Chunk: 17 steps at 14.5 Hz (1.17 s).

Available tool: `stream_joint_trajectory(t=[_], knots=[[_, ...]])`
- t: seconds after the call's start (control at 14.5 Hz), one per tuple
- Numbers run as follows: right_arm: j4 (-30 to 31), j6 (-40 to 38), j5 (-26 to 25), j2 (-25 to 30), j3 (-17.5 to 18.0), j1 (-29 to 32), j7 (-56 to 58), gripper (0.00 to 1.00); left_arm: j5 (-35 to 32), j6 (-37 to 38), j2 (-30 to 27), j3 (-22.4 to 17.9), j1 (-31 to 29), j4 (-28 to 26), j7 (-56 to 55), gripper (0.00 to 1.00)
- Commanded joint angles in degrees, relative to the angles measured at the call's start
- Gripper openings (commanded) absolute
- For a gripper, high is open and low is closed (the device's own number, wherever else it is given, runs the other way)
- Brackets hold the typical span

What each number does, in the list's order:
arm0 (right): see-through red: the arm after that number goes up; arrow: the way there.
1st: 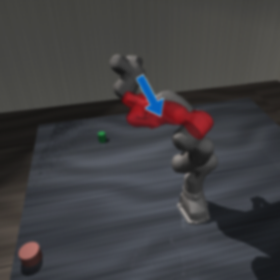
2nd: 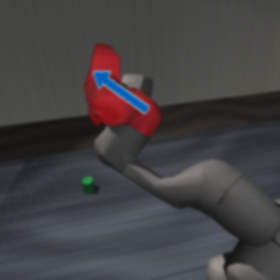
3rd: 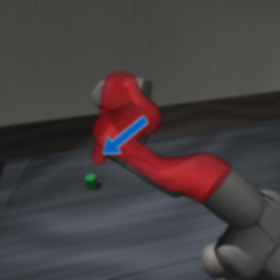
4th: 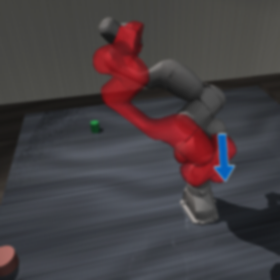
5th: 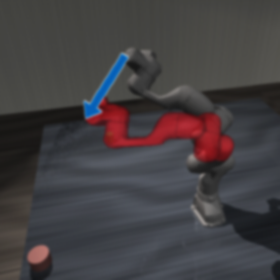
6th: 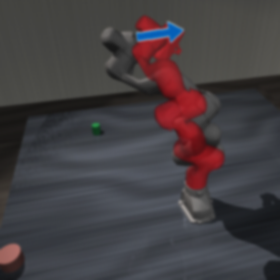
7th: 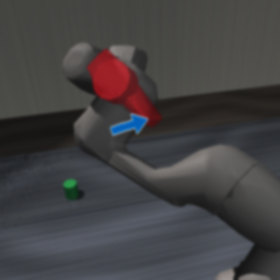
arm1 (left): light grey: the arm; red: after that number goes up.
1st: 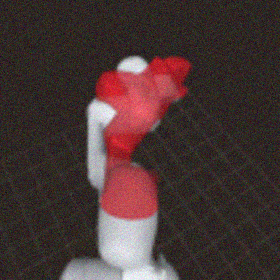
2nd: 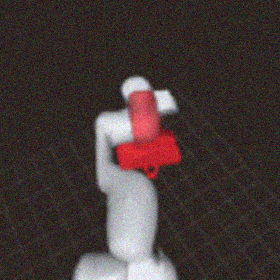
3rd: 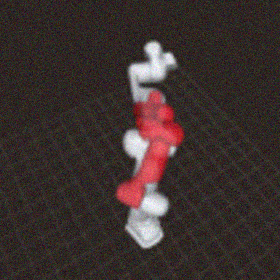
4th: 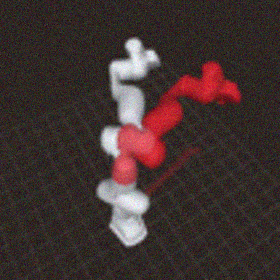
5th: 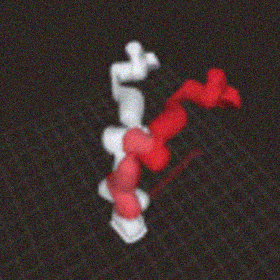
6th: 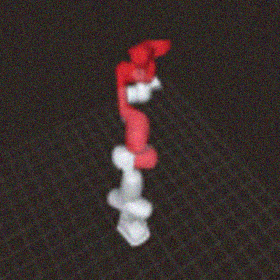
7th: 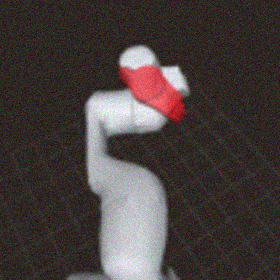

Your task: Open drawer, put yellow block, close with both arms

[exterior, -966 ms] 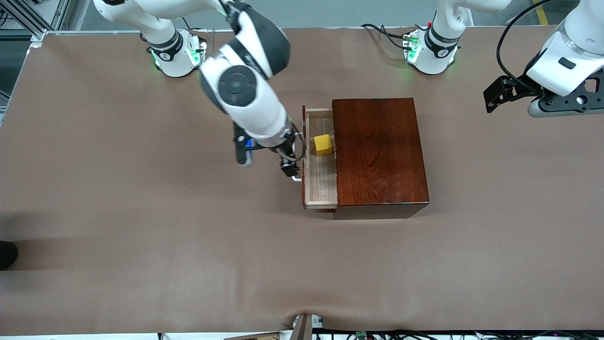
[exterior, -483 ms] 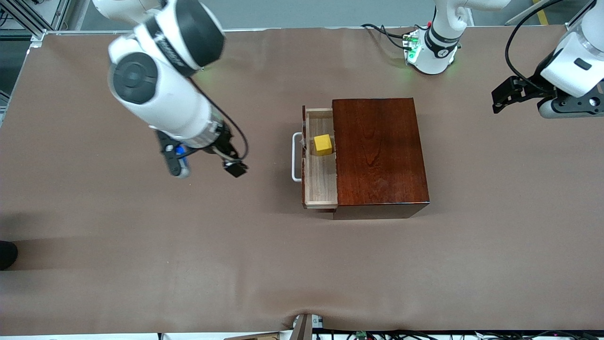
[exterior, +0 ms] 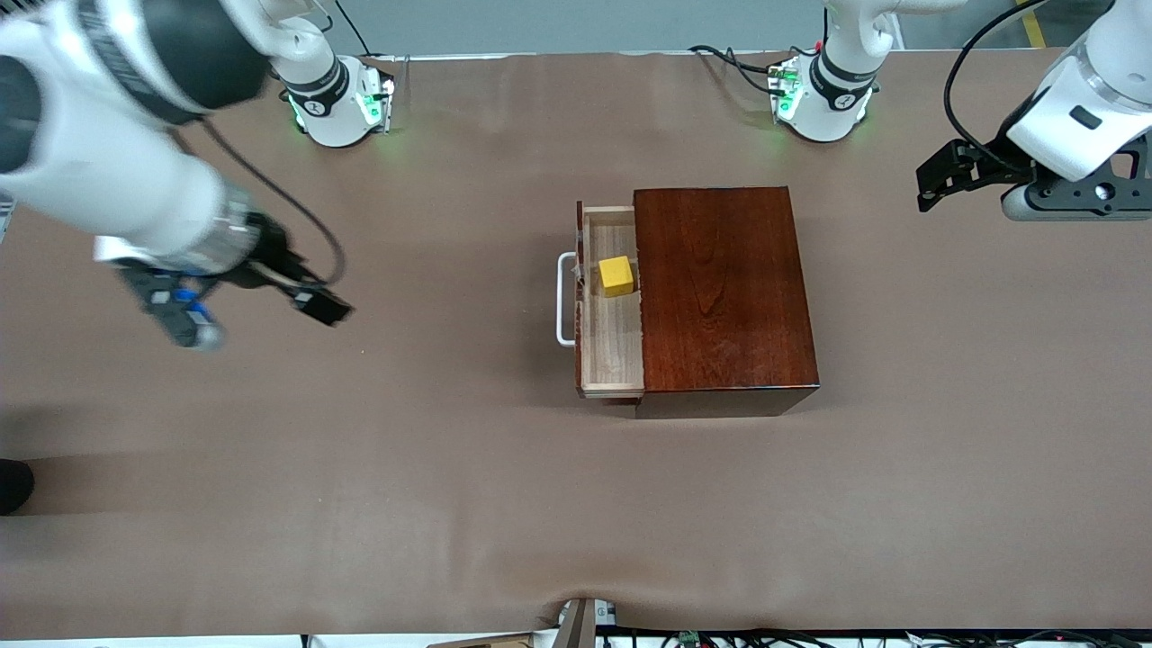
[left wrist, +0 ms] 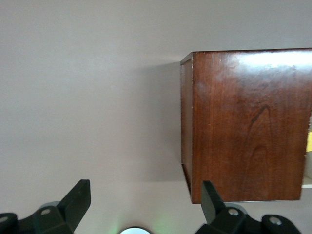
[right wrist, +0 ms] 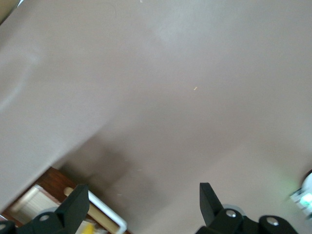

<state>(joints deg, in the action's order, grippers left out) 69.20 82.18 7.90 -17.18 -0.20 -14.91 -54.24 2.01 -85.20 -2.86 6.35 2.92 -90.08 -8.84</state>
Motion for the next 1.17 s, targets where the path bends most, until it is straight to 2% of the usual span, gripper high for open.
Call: stream_joint_trajectory(t=[0.0,0.28,0.55,0.69,0.9,1.1], knots=[[0.6,-4.0,-0.1,3.3,1.0,3.4,10.9,1.0,1.7,0.2,-0.8,0.9,-2.0,-0.2,1.0,1.0],[0.6,-8.8,-1.0,6.5,0.8,7.6,33.4,1.0,-0.2,0.3,-0.5,1.1,-1.7,0.1,0.7,1.0],[1.5,-10.4,-3.8,9.7,1.0,11.6,47.3,1.0,-3.5,0.7,-0.4,2.4,-1.3,0.3,-0.1,1.0],[3.6,-9.8,-5.7,11.2,0.9,13.2,56.3,1.0,-4.3,0.7,-0.2,3.2,-1.4,0.9,-0.2,1.0],[6.2,-8.5,-7.0,12.5,1.0,15.7,61.5,1.0,-4.1,0.7,0.3,3.2,-1.3,2.2,-0.3,1.0],[14.4,-3.1,-6.9,17.3,1.1,18.2,68.1,1.0,-3.2,0.7,2.7,5.0,-0.9,4.0,-1.7,1.0]])
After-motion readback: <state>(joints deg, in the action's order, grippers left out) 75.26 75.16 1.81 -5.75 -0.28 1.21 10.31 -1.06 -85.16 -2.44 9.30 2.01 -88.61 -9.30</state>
